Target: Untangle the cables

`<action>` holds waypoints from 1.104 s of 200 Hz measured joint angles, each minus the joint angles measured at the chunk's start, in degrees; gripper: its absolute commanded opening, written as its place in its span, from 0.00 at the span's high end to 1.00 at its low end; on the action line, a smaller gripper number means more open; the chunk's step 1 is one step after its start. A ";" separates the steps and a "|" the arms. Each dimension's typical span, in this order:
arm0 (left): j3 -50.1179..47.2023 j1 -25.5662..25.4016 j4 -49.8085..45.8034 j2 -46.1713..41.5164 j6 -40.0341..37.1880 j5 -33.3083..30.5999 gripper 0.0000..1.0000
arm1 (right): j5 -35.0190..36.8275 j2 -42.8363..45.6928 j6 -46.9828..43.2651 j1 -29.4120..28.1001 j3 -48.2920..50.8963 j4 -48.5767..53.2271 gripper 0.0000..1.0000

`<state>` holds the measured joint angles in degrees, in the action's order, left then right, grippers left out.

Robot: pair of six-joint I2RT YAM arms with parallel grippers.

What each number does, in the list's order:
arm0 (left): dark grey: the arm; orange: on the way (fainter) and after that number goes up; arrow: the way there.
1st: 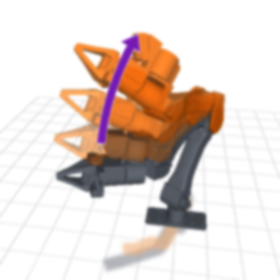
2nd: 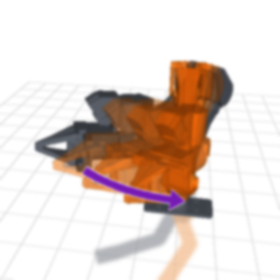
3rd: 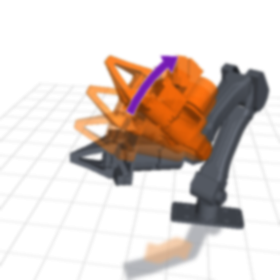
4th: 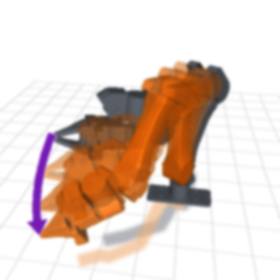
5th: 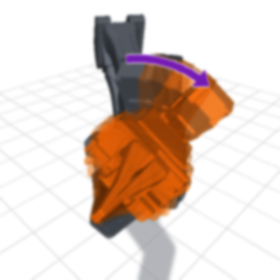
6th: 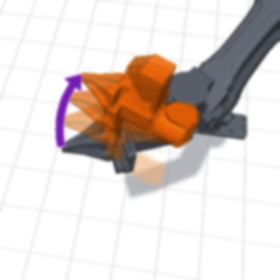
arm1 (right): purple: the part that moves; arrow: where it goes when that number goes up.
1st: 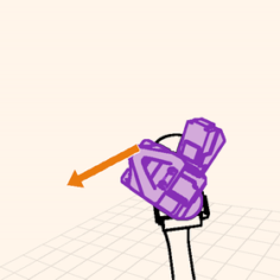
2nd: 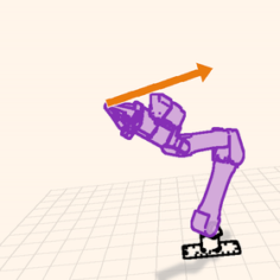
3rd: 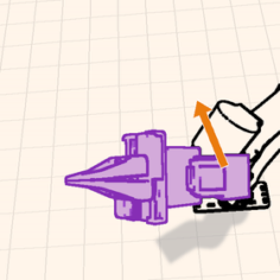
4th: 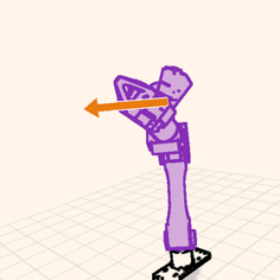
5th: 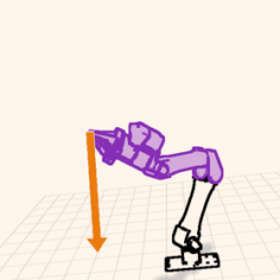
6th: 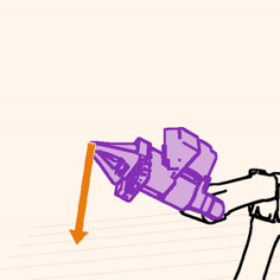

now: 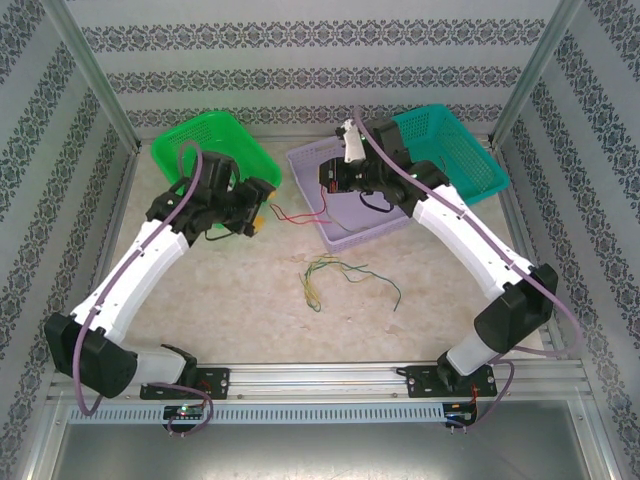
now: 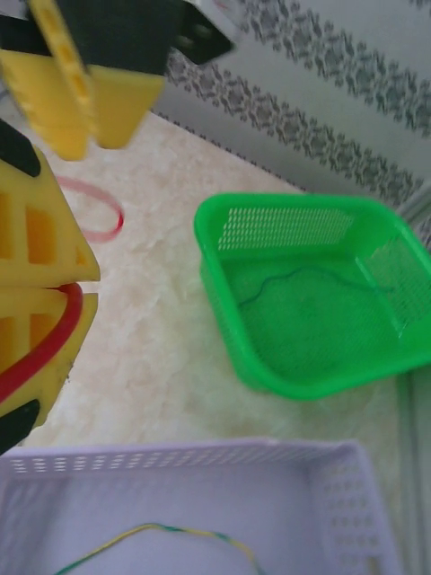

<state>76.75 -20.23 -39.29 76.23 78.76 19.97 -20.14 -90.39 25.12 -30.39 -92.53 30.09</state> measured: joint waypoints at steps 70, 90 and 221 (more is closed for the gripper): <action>-2.54 0.90 4.11 4.50 -1.62 7.50 0.39 | -9.05 0.85 -9.42 4.44 -0.52 -0.94 1.00; -2.49 0.85 4.94 6.75 -1.55 10.36 0.41 | -9.60 0.87 -12.00 4.37 -0.42 -1.62 1.00; -4.81 0.79 11.06 7.34 4.04 12.59 1.00 | -10.49 0.90 -15.30 2.95 0.57 -4.13 1.00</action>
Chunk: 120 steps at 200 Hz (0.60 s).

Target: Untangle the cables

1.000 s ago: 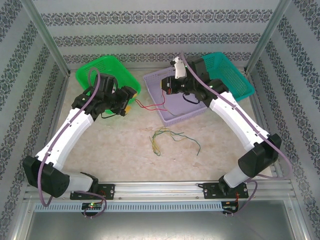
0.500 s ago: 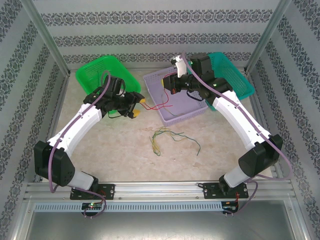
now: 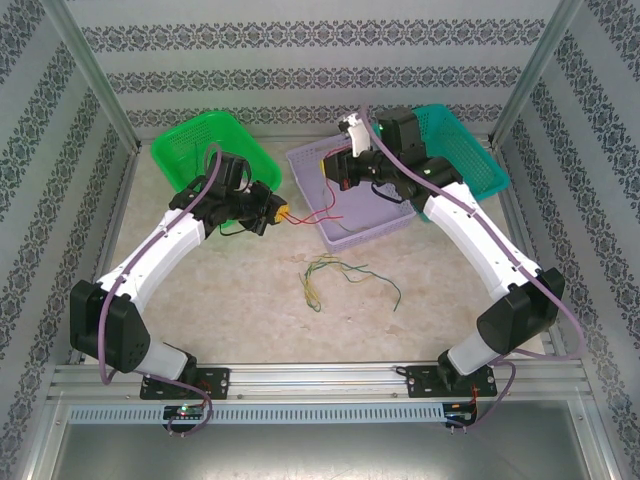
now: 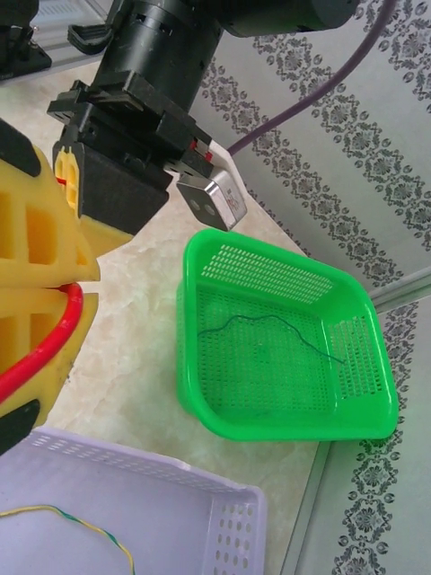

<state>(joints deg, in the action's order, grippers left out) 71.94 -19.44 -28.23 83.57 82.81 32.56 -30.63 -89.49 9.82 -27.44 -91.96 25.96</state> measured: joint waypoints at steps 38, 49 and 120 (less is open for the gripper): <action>-0.20 0.00 -1.64 -0.15 0.72 -7.10 1.00 | 4.04 2.60 -1.49 -6.32 2.12 1.29 1.00; -0.20 0.00 -2.40 -0.37 1.14 -9.40 1.00 | 5.92 4.50 -1.46 -8.76 3.82 1.27 1.00; -0.20 -0.07 -5.88 -3.48 4.15 -20.50 0.78 | 23.37 11.65 0.26 -19.93 8.74 -1.01 1.00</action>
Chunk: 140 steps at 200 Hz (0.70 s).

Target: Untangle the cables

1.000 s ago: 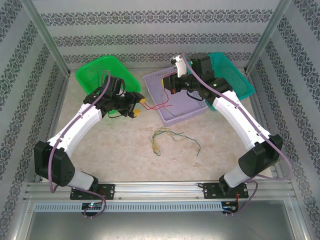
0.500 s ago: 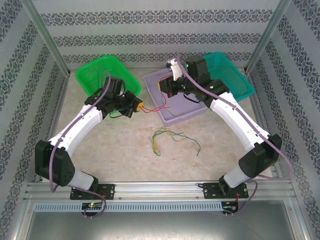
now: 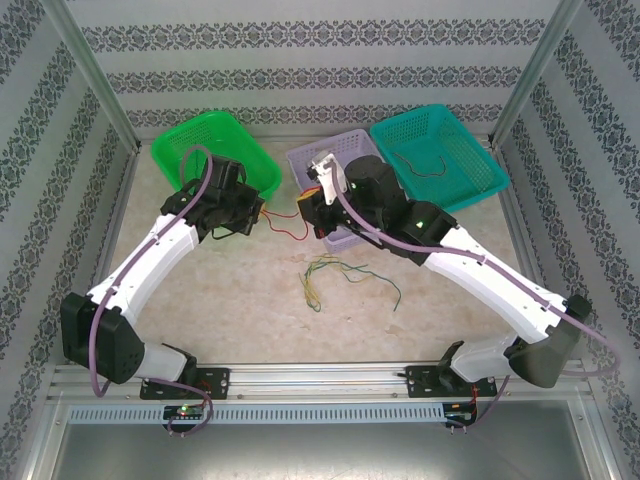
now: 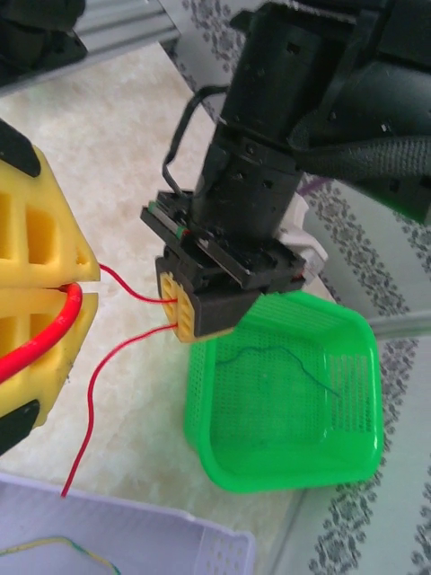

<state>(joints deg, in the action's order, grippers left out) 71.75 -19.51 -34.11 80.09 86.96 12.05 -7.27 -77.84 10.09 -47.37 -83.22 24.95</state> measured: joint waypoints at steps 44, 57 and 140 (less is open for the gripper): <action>0.07 0.24 -1.62 -0.61 -2.54 1.09 0.35 | -1.66 0.02 -7.74 6.60 0.26 -1.01 1.00; 0.87 0.87 -3.54 -0.79 -6.21 2.91 0.36 | -5.55 0.02 -12.57 9.55 0.44 -1.25 1.00; 26.12 -0.76 -11.47 18.12 -41.05 22.80 0.48 | -17.90 0.35 -43.60 14.29 4.02 -1.36 1.00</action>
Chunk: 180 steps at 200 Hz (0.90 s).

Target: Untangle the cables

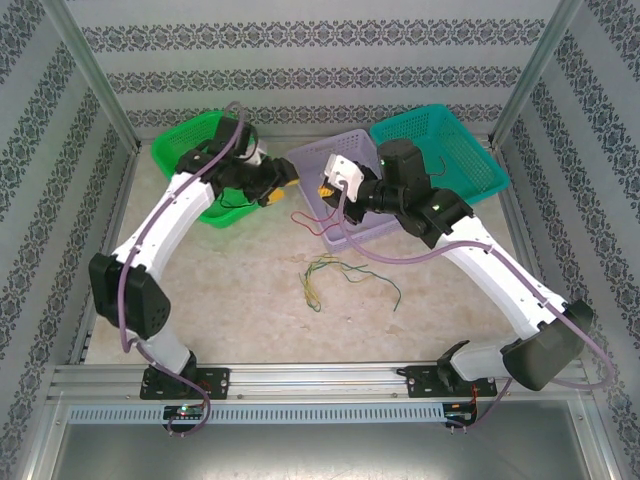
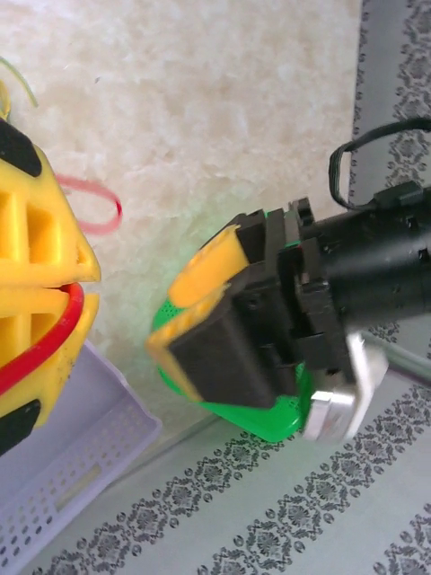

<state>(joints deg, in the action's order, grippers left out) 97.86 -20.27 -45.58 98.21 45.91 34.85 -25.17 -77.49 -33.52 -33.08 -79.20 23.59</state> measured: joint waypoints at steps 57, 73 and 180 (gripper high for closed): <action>2.23 -4.66 -4.31 3.67 -14.34 6.88 0.42 | -3.37 -0.04 -6.21 0.74 0.96 -2.08 1.00; 2.23 -5.40 -4.59 4.37 -17.09 7.54 0.40 | -4.33 -0.02 -6.56 1.03 1.57 -2.75 1.00; -0.52 -7.17 -0.15 6.78 -22.38 8.02 0.38 | -7.50 1.53 -3.69 1.86 4.74 -5.60 1.00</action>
<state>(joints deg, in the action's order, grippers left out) 97.34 -27.44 -45.74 104.99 23.53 42.87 -32.67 -75.96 -37.21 -31.22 -74.46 18.00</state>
